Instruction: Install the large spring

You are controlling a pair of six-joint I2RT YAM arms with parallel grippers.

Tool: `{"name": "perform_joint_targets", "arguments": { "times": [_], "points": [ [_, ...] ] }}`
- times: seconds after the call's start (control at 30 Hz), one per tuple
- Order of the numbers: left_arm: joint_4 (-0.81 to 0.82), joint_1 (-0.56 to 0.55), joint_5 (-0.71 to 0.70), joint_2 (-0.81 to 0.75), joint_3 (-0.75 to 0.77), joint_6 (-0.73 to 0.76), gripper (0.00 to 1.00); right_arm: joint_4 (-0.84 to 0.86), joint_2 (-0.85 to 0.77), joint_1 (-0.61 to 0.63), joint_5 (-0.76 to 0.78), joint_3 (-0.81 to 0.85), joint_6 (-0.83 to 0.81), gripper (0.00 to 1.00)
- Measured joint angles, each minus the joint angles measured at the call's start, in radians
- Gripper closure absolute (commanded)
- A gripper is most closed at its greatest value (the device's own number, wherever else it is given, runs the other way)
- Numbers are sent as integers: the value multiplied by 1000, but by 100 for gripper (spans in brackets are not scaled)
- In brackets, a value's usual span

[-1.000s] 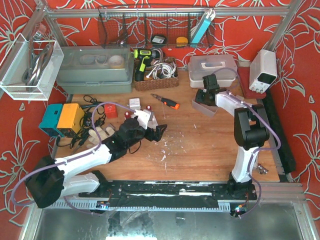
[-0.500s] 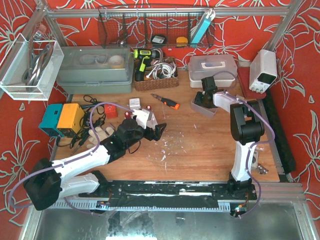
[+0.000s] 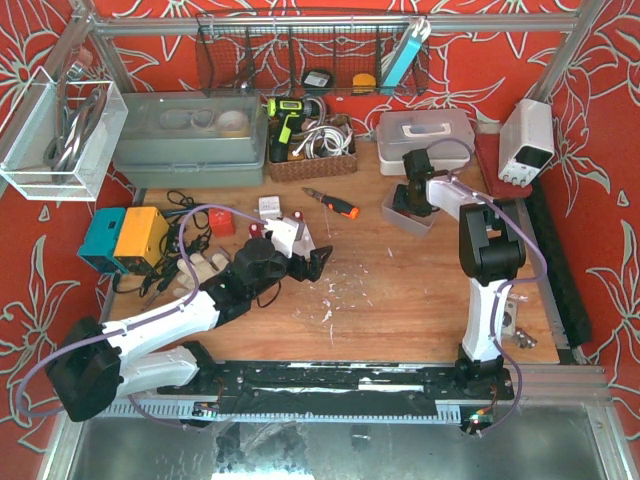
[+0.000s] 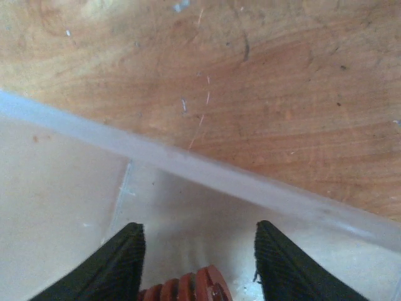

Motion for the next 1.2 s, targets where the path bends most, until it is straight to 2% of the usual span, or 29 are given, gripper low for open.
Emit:
{"name": "perform_joint_targets", "arguments": {
  "times": [0.23,0.53,0.8,1.03,1.2],
  "points": [
    [-3,-3,-6,-2,0,5,0,-118,4,-2,-2,137,-38,33],
    [-3,-8,-7,-5,0,10,0,-341,6,-7,-59,257,-320,20],
    [-4,-13,-7,-5,0,11,0,-426,43,-15,-107,280,-415,19],
    [-5,-13,-10,-5,0,14,0,-370,92,-15,-186,280,-415,19],
    [-7,-13,-14,-5,0,14,0,-349,121,-15,-189,285,-419,21]
  ]
}}
